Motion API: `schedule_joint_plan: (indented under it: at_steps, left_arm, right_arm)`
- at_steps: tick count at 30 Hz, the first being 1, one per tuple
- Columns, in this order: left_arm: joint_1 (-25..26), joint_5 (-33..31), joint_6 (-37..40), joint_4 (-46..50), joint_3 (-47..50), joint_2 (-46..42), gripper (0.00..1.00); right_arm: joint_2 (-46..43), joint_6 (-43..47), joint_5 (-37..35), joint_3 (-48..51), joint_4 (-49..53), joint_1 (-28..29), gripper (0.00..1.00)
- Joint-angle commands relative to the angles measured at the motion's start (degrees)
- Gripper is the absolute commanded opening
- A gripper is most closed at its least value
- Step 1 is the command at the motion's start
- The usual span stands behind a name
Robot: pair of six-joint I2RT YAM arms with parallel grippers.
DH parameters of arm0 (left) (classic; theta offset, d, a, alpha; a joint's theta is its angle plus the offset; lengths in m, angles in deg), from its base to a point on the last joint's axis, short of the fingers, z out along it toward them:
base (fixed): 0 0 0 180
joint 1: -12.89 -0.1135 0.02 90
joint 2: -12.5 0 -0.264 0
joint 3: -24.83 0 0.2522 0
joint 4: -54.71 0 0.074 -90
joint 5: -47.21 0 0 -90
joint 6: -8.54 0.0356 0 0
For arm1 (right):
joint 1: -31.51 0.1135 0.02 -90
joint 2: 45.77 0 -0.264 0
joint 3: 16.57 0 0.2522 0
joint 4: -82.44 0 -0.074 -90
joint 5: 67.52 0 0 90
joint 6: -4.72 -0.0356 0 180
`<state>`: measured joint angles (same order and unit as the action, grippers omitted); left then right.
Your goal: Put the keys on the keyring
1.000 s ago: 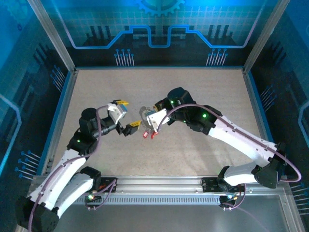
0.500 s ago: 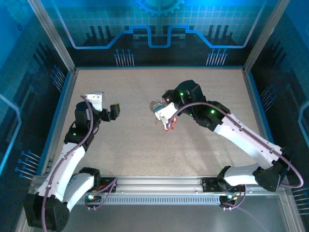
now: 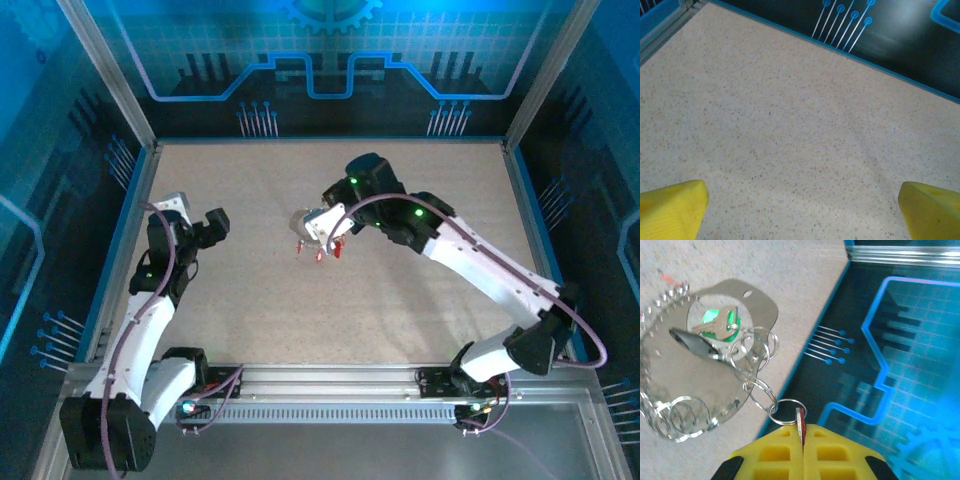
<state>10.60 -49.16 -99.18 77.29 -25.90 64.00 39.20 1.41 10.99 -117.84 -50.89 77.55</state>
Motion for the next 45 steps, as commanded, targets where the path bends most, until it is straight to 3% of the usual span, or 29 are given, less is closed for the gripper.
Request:
schedule_joint_plan:
  at_steps: [1,9,21,27,45]
  left_arm:
    - [-1.3,-1.5,-3.1,1.8,-0.6,0.2,0.99]
    - [-4.0,-0.8,-4.9,0.2,1.5,-2.0,0.99]
    - [-7.2,5.4,-3.1,3.7,-1.7,-1.2,0.99]
    - [-7.3,6.5,-2.3,3.0,-1.1,-1.2,0.99]
    - [-7.5,13.0,-3.5,0.2,0.0,1.2,0.99]
  right_arm:
    - [4.4,-8.0,1.1,-4.9,-0.8,2.4,0.00]
    - [17.4,-13.6,-1.4,-21.4,5.9,6.7,0.00]
    - [24.2,-26.3,4.1,-30.5,12.1,5.3,0.00]
    - [26.3,-27.5,4.4,-31.5,14.4,4.6,0.00]
    - [32.2,-31.2,5.1,-30.4,18.4,-8.2,0.00]
